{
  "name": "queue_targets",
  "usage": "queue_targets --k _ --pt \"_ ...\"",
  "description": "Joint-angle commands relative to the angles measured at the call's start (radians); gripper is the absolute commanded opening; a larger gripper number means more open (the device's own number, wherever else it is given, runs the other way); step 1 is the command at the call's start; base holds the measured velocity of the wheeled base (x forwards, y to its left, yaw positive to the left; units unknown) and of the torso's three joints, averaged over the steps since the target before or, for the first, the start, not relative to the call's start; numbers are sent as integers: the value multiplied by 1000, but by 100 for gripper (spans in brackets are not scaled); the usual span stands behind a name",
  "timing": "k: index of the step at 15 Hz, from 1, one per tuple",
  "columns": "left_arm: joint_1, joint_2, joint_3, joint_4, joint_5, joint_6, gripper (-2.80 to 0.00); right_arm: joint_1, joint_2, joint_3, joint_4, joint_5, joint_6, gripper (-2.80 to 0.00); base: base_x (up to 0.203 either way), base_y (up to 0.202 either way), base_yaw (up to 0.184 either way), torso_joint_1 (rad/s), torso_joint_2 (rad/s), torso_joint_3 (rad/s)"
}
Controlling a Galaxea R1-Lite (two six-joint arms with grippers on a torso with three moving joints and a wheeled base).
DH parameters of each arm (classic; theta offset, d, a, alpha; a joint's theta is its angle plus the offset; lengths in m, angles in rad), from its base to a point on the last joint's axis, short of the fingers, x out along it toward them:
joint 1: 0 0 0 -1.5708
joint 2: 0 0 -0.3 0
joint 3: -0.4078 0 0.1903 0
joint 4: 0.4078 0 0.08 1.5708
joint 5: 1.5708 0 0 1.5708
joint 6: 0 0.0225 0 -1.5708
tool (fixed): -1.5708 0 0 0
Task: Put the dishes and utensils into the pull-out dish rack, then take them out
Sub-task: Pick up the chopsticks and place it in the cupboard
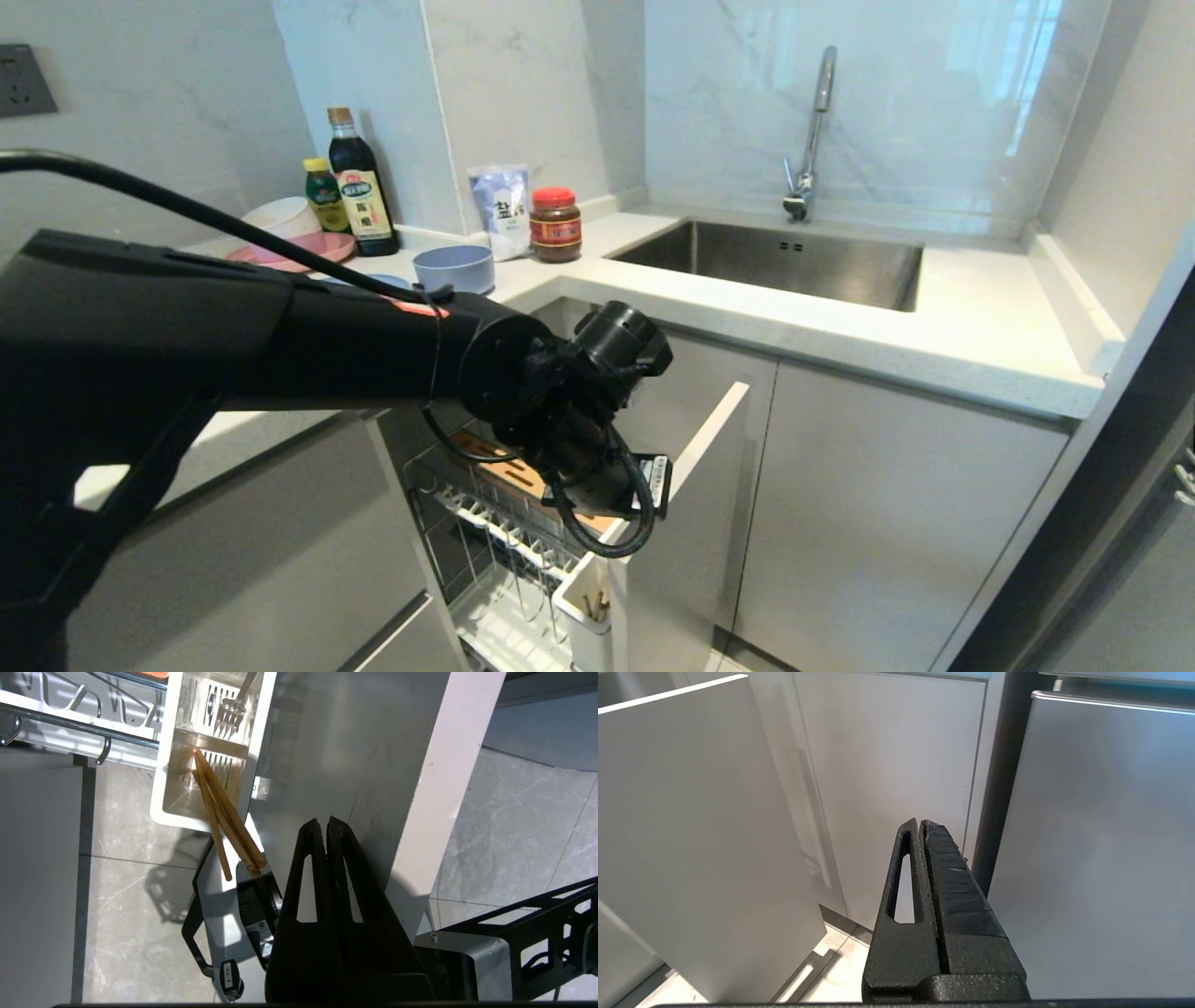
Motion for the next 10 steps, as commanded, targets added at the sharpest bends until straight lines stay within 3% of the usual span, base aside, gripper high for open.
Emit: queue_targets --k 1,6,10 --pt "-1 -3 1 3 0 -3 -280 0 -4 2 0 0 1 -280 0 0 0 0 0 0" --pt "16 -4 1 3 3 2 -280 0 -3 2 0 0 0 -280 0 0 0 0 0 0" --pt "104 -28 -17 1 9 21 -280 0 -4 2 0 0 0 -280 0 0 0 0 0 0"
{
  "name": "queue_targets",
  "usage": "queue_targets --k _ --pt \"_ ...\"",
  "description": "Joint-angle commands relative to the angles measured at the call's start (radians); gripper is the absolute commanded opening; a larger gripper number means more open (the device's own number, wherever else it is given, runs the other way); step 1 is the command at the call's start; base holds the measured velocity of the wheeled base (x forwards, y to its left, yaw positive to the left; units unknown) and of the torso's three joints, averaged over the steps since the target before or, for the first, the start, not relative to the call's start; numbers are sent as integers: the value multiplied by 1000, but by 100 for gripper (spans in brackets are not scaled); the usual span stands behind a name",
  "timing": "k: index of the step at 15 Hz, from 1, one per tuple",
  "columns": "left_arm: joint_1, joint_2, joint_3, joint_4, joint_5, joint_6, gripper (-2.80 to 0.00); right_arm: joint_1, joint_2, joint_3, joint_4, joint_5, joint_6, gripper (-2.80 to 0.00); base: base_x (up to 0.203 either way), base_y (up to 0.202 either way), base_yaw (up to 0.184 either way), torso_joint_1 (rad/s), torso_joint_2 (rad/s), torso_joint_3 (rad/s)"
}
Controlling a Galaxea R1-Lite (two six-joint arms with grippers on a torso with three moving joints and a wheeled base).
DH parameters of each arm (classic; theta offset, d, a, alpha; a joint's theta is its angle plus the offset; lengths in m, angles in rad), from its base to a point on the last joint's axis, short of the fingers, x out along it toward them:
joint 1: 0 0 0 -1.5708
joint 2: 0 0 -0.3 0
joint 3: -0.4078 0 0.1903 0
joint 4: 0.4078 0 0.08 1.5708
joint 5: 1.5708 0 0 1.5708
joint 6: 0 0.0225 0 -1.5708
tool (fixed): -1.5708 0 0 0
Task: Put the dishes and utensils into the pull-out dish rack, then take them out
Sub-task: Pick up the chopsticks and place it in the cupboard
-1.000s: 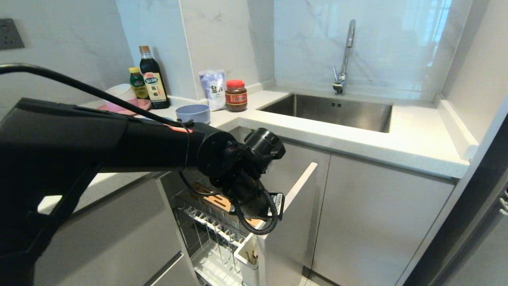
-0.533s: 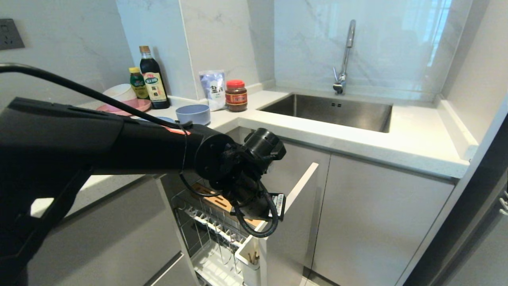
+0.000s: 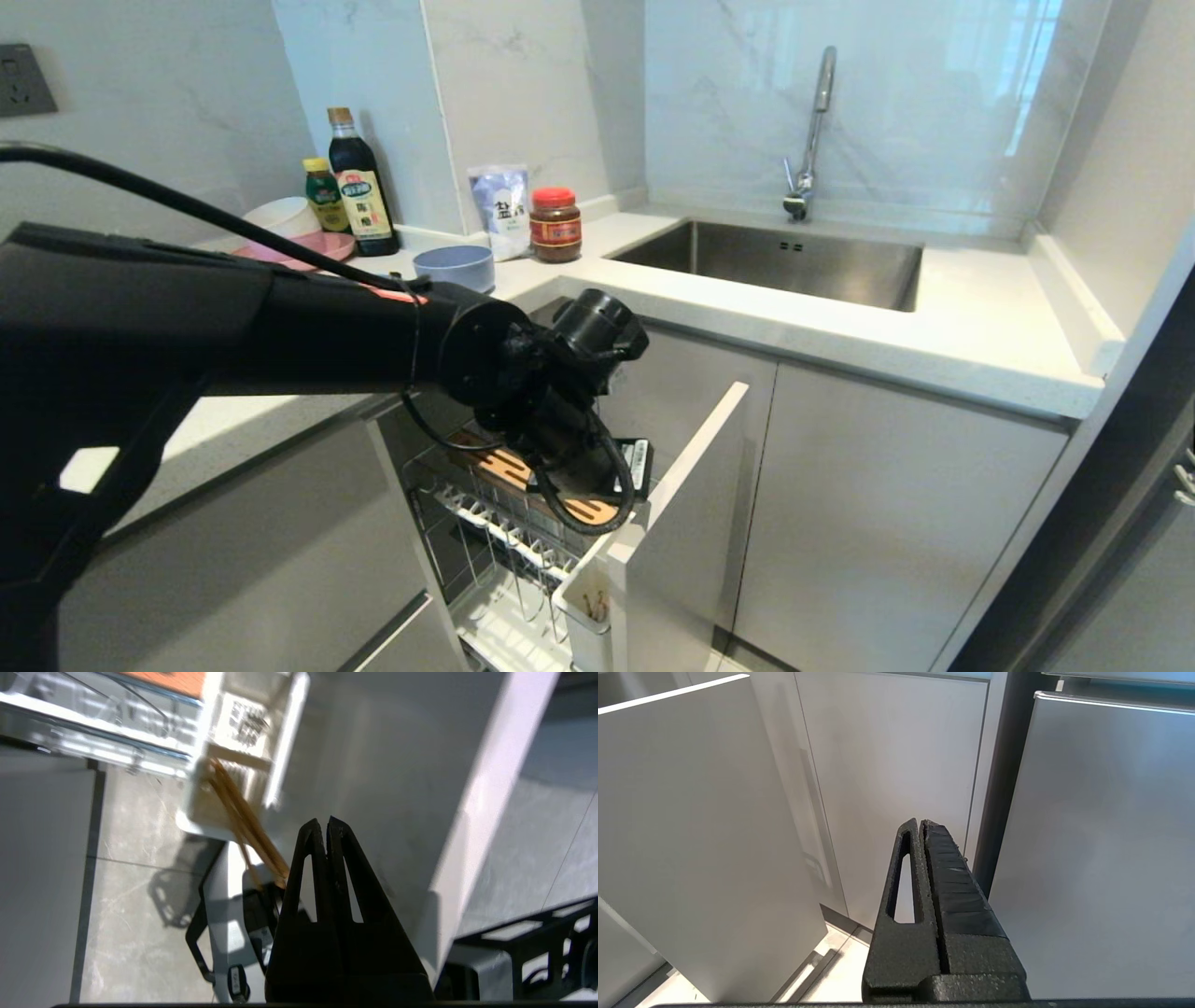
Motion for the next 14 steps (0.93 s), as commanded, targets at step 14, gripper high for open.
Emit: queue_targets --k 14 --pt "343 -669 -6 -60 3 153 -280 0 -4 2 0 0 0 -280 0 0 0 0 0 0"
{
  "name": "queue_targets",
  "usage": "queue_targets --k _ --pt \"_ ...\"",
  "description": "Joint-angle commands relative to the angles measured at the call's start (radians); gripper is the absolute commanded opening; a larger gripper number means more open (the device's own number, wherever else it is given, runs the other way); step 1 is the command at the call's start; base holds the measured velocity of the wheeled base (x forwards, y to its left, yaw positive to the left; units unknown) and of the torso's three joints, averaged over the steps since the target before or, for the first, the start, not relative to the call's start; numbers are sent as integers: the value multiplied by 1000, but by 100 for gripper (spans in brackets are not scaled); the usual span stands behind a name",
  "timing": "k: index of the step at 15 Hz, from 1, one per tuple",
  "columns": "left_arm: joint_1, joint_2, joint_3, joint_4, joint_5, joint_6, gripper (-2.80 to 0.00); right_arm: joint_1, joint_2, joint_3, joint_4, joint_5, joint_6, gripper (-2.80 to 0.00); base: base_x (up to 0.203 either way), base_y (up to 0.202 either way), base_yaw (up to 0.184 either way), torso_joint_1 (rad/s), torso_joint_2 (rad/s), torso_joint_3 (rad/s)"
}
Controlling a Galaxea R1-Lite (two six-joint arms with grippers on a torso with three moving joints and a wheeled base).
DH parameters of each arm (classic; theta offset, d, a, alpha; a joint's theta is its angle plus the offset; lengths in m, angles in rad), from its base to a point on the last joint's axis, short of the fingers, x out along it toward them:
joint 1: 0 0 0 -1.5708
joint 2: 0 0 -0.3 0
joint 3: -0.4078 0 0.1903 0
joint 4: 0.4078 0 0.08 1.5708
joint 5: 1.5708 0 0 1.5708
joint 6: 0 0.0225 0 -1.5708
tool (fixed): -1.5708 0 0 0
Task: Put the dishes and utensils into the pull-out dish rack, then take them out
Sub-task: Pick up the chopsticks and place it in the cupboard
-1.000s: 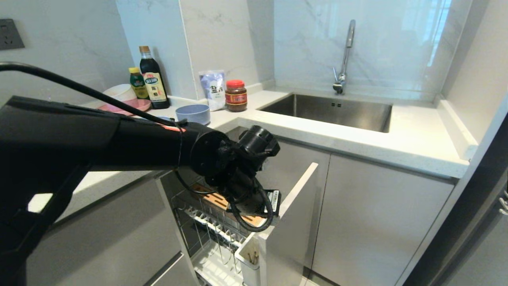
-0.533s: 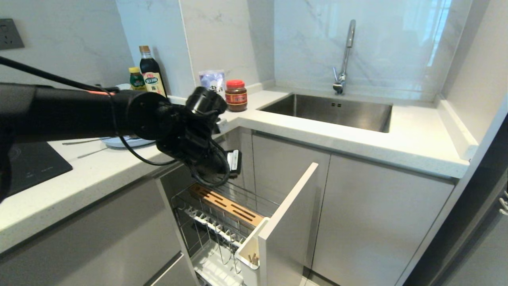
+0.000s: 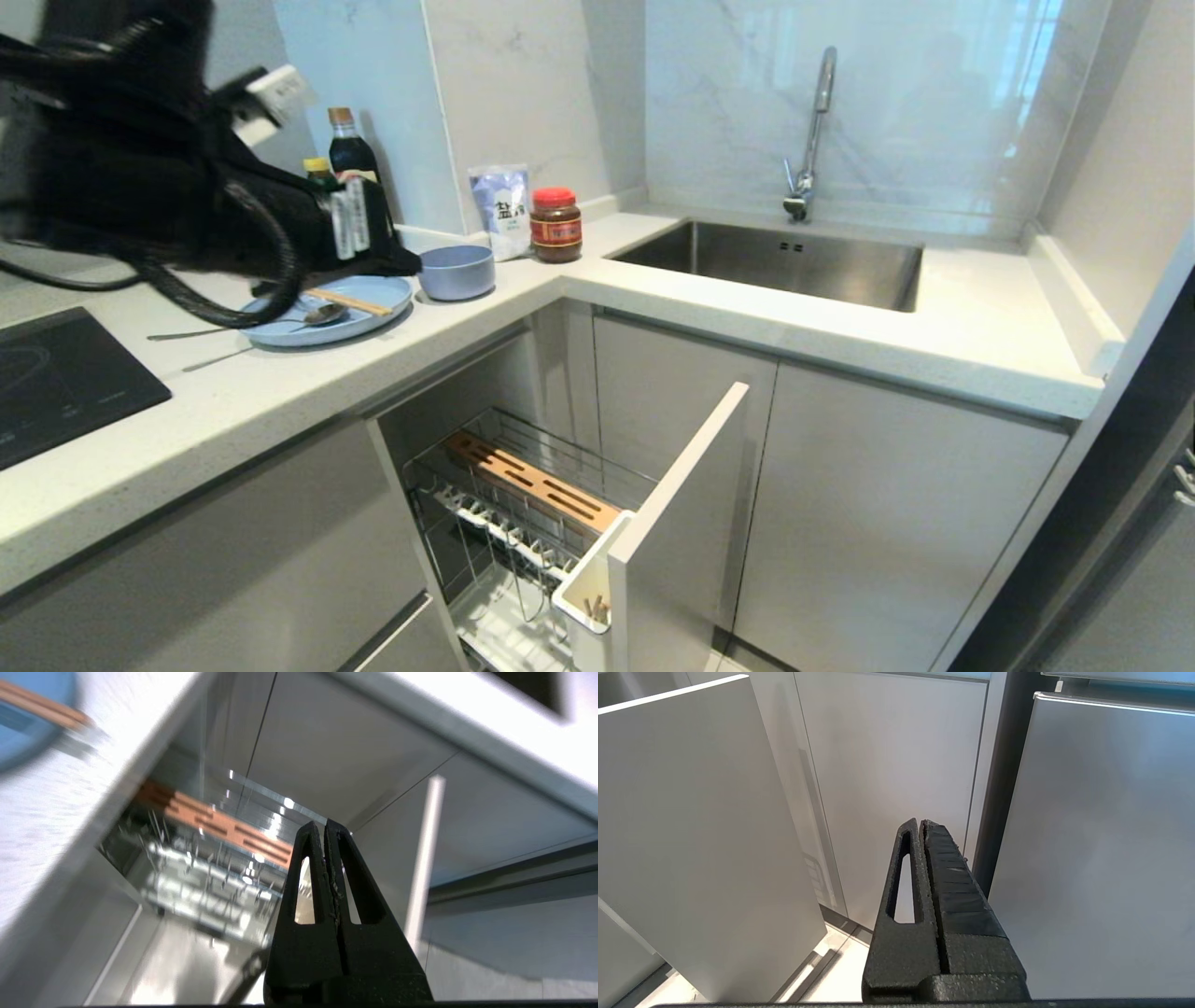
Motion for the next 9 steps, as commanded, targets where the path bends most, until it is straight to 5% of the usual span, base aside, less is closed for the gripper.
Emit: queue_targets --k 1,9 --pt "18 -252 42 1 -3 30 -280 0 -4 2 0 0 2 -280 0 0 0 0 0 0" --pt "296 -934 415 -15 -118 290 -280 0 -2 2 0 0 0 -280 0 0 0 0 0 0"
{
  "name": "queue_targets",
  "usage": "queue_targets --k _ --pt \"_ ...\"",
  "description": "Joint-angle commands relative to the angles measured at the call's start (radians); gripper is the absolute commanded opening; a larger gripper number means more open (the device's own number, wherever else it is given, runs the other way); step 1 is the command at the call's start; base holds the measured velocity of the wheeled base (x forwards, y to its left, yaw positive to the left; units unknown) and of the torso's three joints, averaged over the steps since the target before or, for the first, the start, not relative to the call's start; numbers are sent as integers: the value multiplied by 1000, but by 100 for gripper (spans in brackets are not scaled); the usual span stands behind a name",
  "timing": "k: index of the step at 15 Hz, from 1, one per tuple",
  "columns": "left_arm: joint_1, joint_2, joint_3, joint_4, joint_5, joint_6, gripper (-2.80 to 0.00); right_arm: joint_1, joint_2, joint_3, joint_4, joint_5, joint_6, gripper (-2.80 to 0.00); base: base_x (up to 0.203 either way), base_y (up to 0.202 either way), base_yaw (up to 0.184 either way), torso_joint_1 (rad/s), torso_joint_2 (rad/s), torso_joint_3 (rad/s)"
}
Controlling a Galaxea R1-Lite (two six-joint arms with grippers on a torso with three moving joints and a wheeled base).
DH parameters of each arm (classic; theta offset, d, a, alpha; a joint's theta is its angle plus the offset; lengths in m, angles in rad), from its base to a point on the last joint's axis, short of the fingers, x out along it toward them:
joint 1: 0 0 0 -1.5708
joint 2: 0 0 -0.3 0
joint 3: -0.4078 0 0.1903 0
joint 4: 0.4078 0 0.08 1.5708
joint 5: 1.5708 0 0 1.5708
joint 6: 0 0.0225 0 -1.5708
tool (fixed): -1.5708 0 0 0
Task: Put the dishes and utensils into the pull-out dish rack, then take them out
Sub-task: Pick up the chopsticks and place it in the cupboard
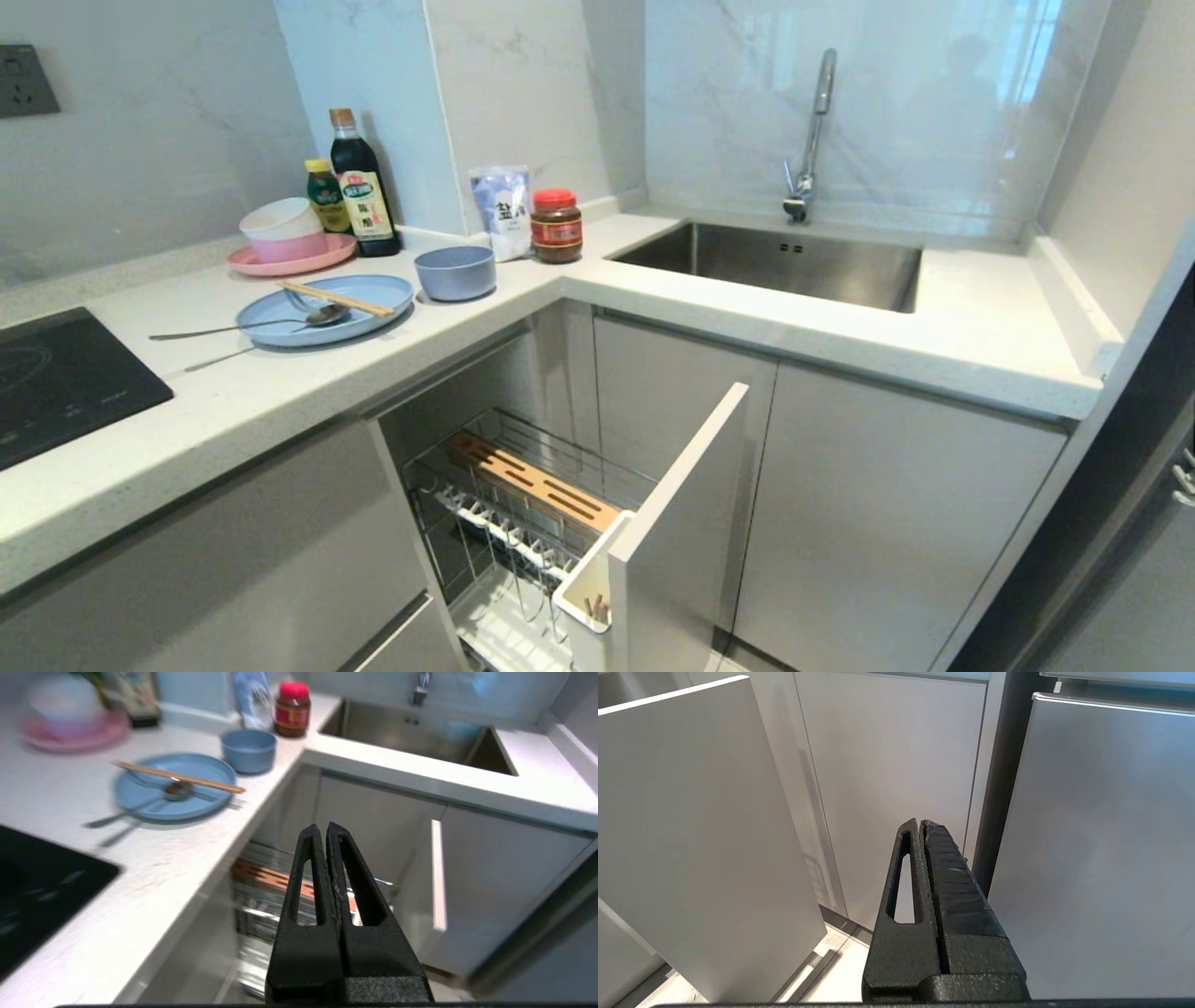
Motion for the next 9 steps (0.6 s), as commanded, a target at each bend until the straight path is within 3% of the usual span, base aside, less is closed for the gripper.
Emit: queue_targets --k 1,5,9 --pt "65 -292 163 -8 -24 49 -280 0 -4 2 0 0 0 -280 0 0 0 0 0 0" --pt "130 -575 485 -36 -26 86 -280 0 -3 2 0 0 0 -280 0 0 0 0 0 0" --pt "132 -745 745 -150 80 92 -280 0 -3 2 0 0 0 -280 0 0 0 0 0 0"
